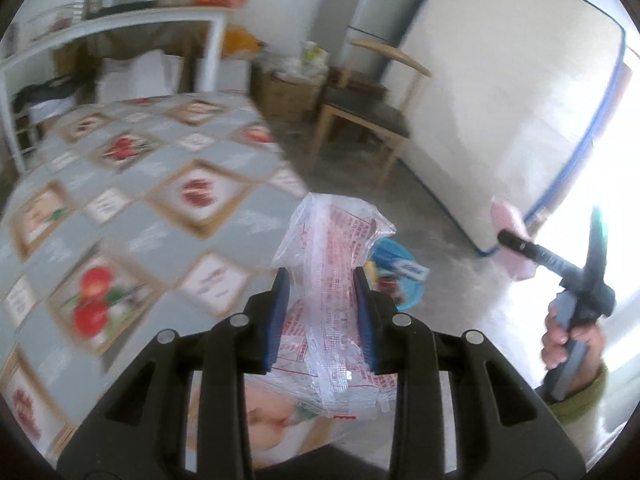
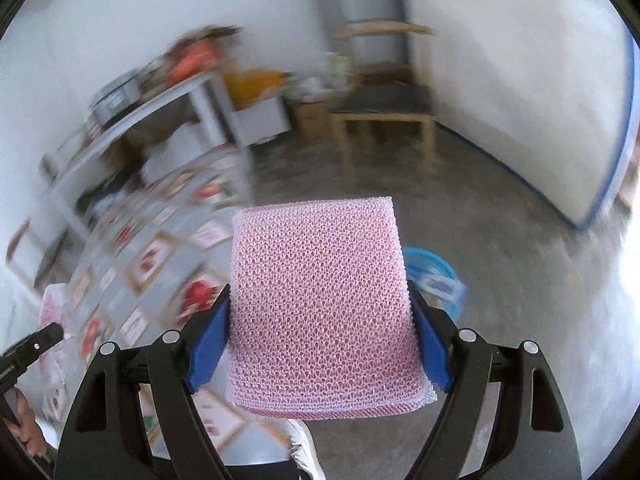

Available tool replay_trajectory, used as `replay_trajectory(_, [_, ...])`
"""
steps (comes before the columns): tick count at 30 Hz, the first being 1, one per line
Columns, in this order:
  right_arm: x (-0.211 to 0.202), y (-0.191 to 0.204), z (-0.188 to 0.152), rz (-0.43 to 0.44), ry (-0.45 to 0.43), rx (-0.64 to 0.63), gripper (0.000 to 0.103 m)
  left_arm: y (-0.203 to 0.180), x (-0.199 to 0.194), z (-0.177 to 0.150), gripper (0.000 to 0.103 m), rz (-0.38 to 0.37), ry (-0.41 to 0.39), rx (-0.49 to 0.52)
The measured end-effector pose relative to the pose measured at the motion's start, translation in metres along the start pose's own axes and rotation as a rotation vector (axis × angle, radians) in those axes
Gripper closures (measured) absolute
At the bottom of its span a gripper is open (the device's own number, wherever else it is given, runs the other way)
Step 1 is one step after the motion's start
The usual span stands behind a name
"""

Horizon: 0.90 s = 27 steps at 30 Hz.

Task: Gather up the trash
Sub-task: 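Carry the plastic bag and pink sponge over the blue wastebasket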

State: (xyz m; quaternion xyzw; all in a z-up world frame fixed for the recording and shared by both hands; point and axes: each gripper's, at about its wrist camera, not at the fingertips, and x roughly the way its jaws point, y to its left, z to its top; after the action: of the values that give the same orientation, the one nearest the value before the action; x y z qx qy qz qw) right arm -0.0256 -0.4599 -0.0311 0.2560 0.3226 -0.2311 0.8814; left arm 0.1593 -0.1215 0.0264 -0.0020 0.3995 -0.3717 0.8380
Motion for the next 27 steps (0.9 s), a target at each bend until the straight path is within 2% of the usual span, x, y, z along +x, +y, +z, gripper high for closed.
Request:
replay_trajectory(5, [0.028, -0.061, -0.017, -0.017, 0.071, 0.144, 0.025, -0.039, 0.066, 0.035, 0.073, -0.122, 0.144, 0.011])
replay_trajectory(8, [0.06, -0.087, -0.031, 0.001, 0.136, 0.212, 0.025, -0.065, 0.123, 0.053, 0.073, -0.165, 0.269, 0.007])
replay_trajectory(10, [0.083, -0.098, -0.04, 0.007, 0.175, 0.249, 0.025, -0.082, 0.173, 0.061, 0.073, -0.163, 0.366, -0.002])
replay_trajectory(13, [0.111, -0.113, -0.05, 0.013, 0.218, 0.295, 0.025, -0.103, 0.232, 0.069, 0.073, -0.134, 0.453, 0.001])
replay_trajectory(20, [0.154, -0.143, -0.065, -0.005, 0.274, 0.364, 0.025, -0.147, 0.357, 0.07, 0.072, -0.043, 0.585, 0.039])
replay_trajectory(22, [0.161, -0.152, -0.067, -0.01, 0.283, 0.378, 0.025, -0.154, 0.387, 0.069, 0.071, -0.024, 0.6, 0.031])
replay_trajectory(24, [0.169, -0.16, -0.068, -0.016, 0.286, 0.391, 0.025, -0.158, 0.409, 0.068, 0.064, -0.028, 0.606, 0.003])
replay_trajectory(26, [0.176, -0.165, -0.07, -0.02, 0.293, 0.4, 0.025, -0.155, 0.429, 0.065, 0.047, -0.027, 0.611, -0.037])
replay_trajectory(27, [0.181, -0.167, -0.072, -0.02, 0.298, 0.406, 0.025, -0.153, 0.437, 0.063, 0.045, -0.021, 0.611, -0.065])
